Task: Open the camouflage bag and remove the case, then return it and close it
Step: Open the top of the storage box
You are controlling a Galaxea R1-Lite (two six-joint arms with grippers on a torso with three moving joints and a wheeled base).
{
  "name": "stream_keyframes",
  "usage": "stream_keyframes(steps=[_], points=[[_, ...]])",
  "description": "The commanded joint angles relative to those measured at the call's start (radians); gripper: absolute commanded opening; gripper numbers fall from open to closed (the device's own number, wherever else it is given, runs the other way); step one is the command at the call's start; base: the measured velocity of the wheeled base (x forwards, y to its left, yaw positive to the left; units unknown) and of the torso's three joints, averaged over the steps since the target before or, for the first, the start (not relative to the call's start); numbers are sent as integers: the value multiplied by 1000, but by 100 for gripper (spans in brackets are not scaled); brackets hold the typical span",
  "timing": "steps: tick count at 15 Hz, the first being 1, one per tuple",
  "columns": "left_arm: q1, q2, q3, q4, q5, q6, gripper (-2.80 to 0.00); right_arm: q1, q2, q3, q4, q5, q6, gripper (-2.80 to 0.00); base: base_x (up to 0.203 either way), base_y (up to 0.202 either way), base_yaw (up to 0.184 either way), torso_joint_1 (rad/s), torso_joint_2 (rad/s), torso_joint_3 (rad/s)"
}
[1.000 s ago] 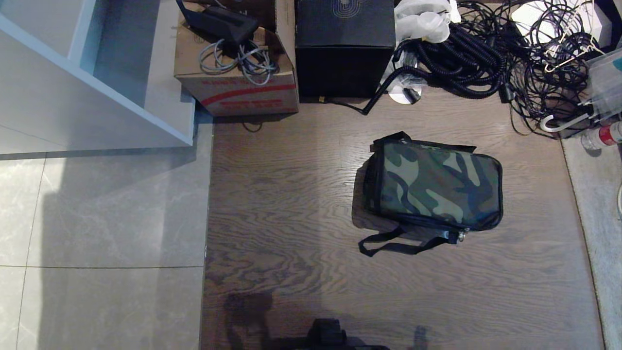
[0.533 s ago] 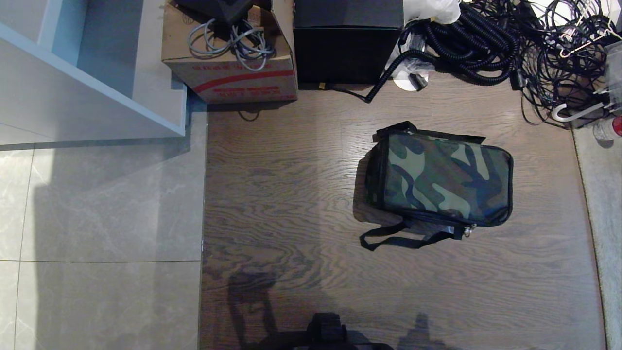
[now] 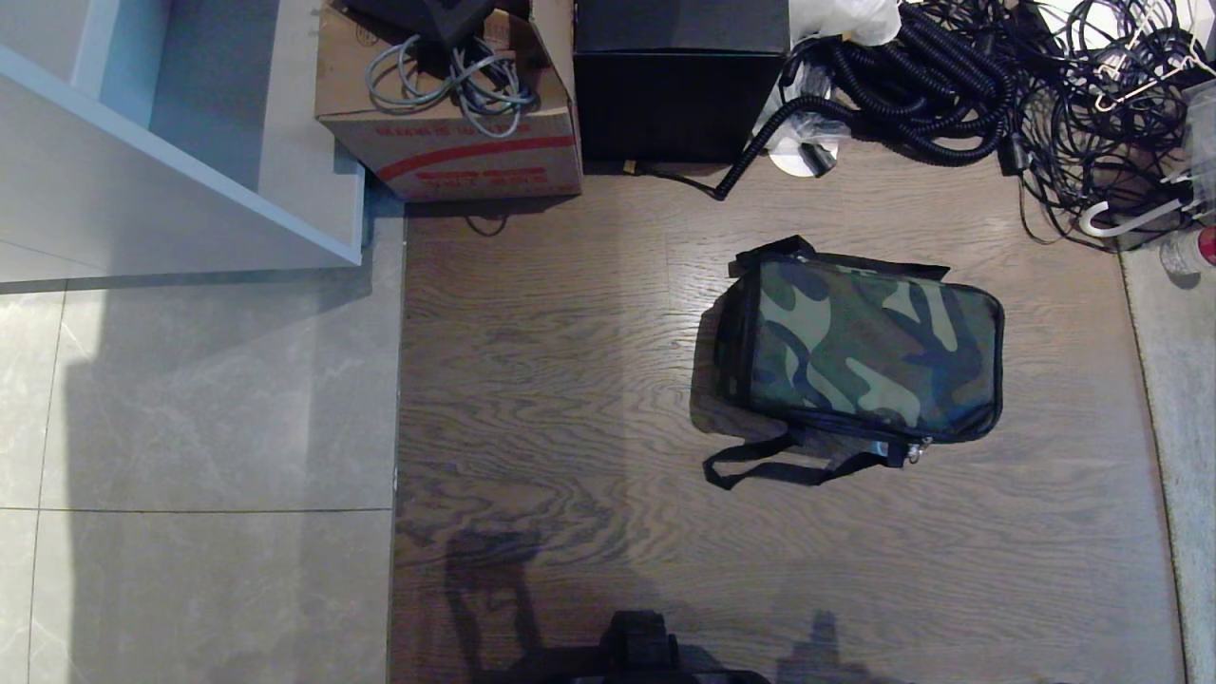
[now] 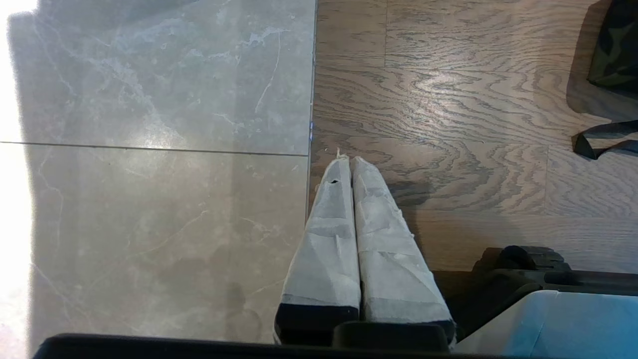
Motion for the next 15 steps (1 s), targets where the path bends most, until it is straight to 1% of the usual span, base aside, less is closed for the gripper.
stream_keyframes(steps=[1, 7, 9, 15], points=[[0, 0, 0, 0, 0, 0, -280, 0, -1, 40, 0, -1, 0, -280, 0, 0, 0, 0, 0, 0], [0, 0, 0, 0, 0, 0, -280, 0, -1, 40, -1, -3, -2, -280, 0, 0, 0, 0, 0, 0], [0, 0, 0, 0, 0, 0, -280, 0, -1, 40, -4, 2, -31, -280, 0, 0, 0, 0, 0, 0], [0, 0, 0, 0, 0, 0, -280, 0, 7, 40, 6, 0, -29, -280, 0, 0, 0, 0, 0, 0]])
